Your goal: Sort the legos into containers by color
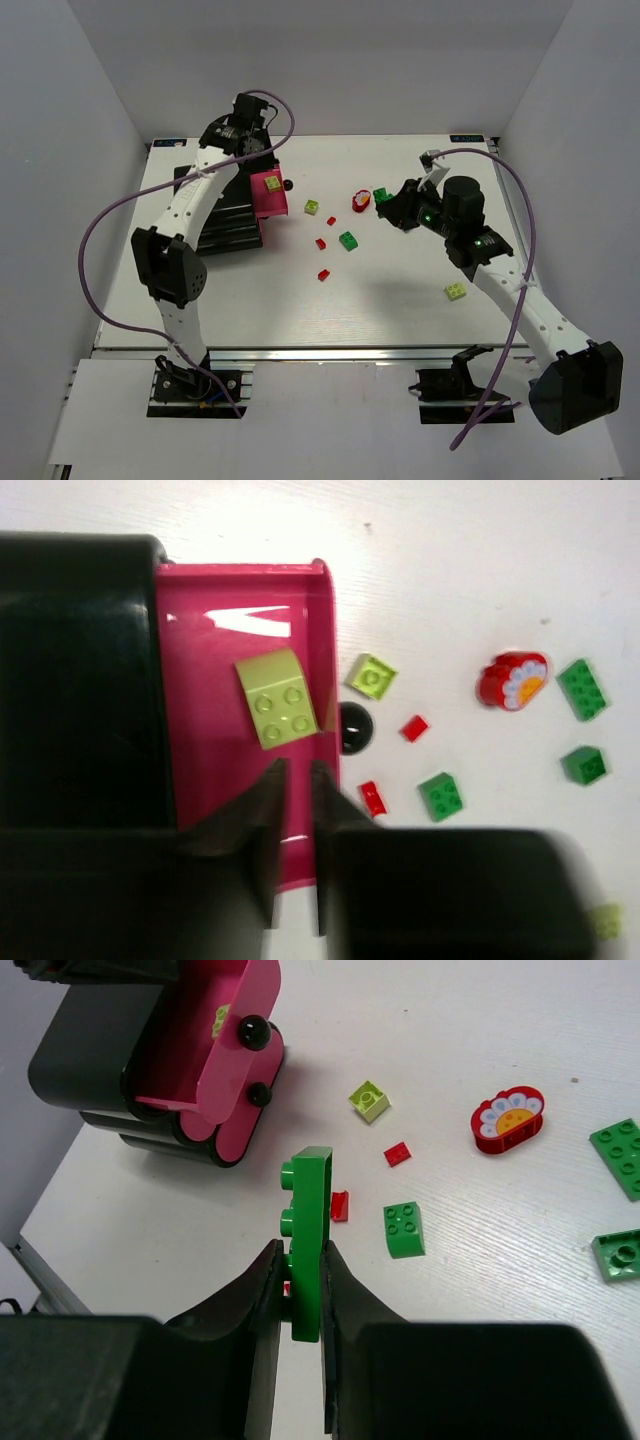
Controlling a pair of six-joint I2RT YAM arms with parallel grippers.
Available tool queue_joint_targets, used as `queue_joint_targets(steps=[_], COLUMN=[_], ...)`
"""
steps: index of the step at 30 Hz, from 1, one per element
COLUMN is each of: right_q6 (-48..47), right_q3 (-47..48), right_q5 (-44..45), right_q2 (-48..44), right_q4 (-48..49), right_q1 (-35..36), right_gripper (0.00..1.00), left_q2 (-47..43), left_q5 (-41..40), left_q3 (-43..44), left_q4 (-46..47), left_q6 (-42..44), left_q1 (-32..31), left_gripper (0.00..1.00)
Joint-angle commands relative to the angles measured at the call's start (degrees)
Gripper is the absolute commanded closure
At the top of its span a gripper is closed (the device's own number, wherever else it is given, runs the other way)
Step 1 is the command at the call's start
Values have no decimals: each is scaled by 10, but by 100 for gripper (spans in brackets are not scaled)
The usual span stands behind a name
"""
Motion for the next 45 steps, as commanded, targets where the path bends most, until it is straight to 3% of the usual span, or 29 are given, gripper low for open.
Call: queue_joint_targets(steps=[1,3,5,6,7,10,17,21,25,29,38,41,45], right_q6=[-41,-91,-139,-164,-204,-282,-307,-322,-340,-354,-368,-369,-365], right_q3=[-4,-2,5,8,20,38,48,54,58,65,64,71,77], right_q5=[-8,4,29,39,53,90,69,90,98,98,103,99,83], right_q2=[-2,13,30,54,68,107,146,190,218,264,314,331,331], right_q4=[27,27,19,16,-14,-46,-72,-85,-101,-123,-129,-137,-147], right_q1=[-11,-17,-23,-24,-24,-24,-24,-27,-38,-46,-55,-57,-68], right_gripper=[100,100,100,100,100,100,100,100,100,100,100,80,61], left_q2=[-92,-150,-200,-252,-277,-341,-341,-262,-182,-110,12,36,57], left_q5=[61,145,238,268,291,347,354,298,151,58,-19,-42,-69], left_q3=[-45,-88,-185,-222,-288,-374,-414,-369,-307,-234,-145,-140,-139], left_q4=[49,102,175,201,226,282,294,253,198,166,170,177,186], left_q6=[19,43,60,72,75,72,75,79,76,74,90,101,112], left_q1=[-1,-1,-1,-1,-1,-6,-54,-117,-163,-186,-205,-205,-199], left_gripper=[84,91,91,87,77,59,44,41,36,32,28,26,25])
